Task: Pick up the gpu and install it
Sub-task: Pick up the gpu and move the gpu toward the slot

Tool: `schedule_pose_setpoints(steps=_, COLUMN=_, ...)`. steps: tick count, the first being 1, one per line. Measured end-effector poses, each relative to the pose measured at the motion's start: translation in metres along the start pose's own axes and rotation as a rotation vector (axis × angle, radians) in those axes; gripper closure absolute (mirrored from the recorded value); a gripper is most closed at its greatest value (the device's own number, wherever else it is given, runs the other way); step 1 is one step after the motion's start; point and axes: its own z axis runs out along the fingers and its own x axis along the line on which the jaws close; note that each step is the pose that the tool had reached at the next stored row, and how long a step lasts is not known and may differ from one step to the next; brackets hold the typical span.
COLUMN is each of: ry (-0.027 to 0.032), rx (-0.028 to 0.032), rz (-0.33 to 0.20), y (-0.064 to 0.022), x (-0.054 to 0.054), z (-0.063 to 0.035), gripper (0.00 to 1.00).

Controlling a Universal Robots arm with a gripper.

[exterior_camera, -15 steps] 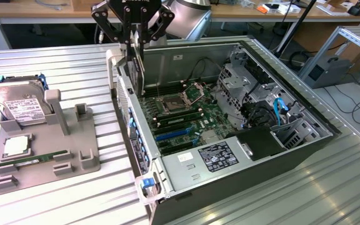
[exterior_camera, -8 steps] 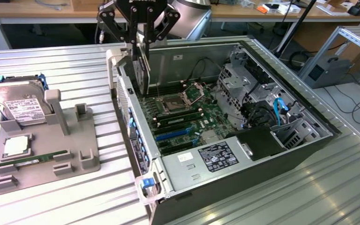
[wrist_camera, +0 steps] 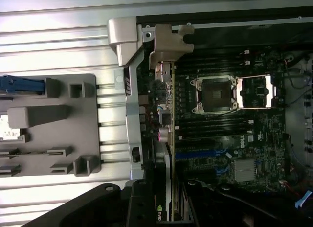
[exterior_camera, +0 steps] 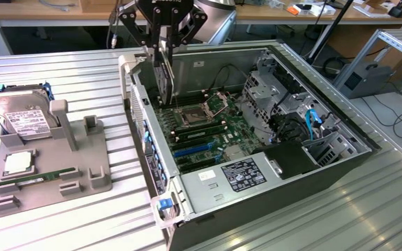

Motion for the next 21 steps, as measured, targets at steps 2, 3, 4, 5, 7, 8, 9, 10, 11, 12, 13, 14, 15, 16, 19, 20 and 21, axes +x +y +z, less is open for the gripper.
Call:
schedule_pose_setpoints(steps=2, ry=-0.0001, rx=-0.0001, rz=0.000, y=0.0002, x=-0.002, z=0.0001, gripper=0.73)
schedule_pose_setpoints(steps=3, ry=0.0000, rx=0.0000, rz=0.000, y=0.0002, x=-0.003, z=0.0001, gripper=0.73)
schedule_pose_setpoints(steps=4, ry=-0.0001, rx=-0.0001, rz=0.000, y=0.0003, x=-0.004, z=0.0002, gripper=0.73)
schedule_pose_setpoints(steps=5, ry=0.0000, rx=0.0000, rz=0.000, y=0.0004, x=-0.006, z=0.0002, gripper=0.73)
schedule_pose_setpoints(steps=7, ry=0.0000, rx=0.0000, rz=0.000, y=0.0006, x=-0.008, z=0.0002, gripper=0.73)
schedule_pose_setpoints(steps=8, ry=0.0000, rx=-0.0001, rz=0.000, y=0.0007, x=-0.010, z=0.0003, gripper=0.73)
schedule_pose_setpoints(steps=9, ry=0.0000, rx=0.0000, rz=0.000, y=0.0008, x=-0.011, z=0.0003, gripper=0.73)
schedule_pose_setpoints(steps=10, ry=0.0000, rx=0.0000, rz=0.000, y=0.0009, x=-0.012, z=0.0004, gripper=0.73)
schedule_pose_setpoints(steps=11, ry=-0.0001, rx=-0.0001, rz=0.000, y=0.0010, x=-0.014, z=0.0004, gripper=0.73)
schedule_pose_setpoints(steps=12, ry=0.0000, rx=0.0000, rz=0.000, y=0.0011, x=-0.015, z=0.0004, gripper=0.73)
schedule_pose_setpoints(steps=13, ry=-0.0001, rx=-0.0001, rz=0.000, y=0.0012, x=-0.016, z=0.0005, gripper=0.73)
schedule_pose_setpoints(steps=14, ry=0.0000, rx=0.0000, rz=0.000, y=0.0013, x=-0.017, z=0.0005, gripper=0.73)
schedule_pose_setpoints(steps=15, ry=-0.0001, rx=-0.0001, rz=0.000, y=0.0014, x=-0.018, z=0.0005, gripper=0.73)
schedule_pose_setpoints(steps=16, ry=0.0000, rx=0.0000, rz=0.000, y=0.0015, x=-0.020, z=0.0006, gripper=0.73)
schedule_pose_setpoints(steps=19, ry=0.0000, rx=-0.0001, rz=0.000, y=0.0019, x=-0.025, z=0.0007, gripper=0.73)
schedule_pose_setpoints(steps=20, ry=-0.0001, rx=-0.0001, rz=0.000, y=0.0019, x=-0.025, z=0.0008, gripper=0.73)
schedule_pose_setpoints(steps=21, ry=0.0000, rx=0.0000, rz=0.000, y=0.0020, x=-0.026, z=0.0007, gripper=0.73)
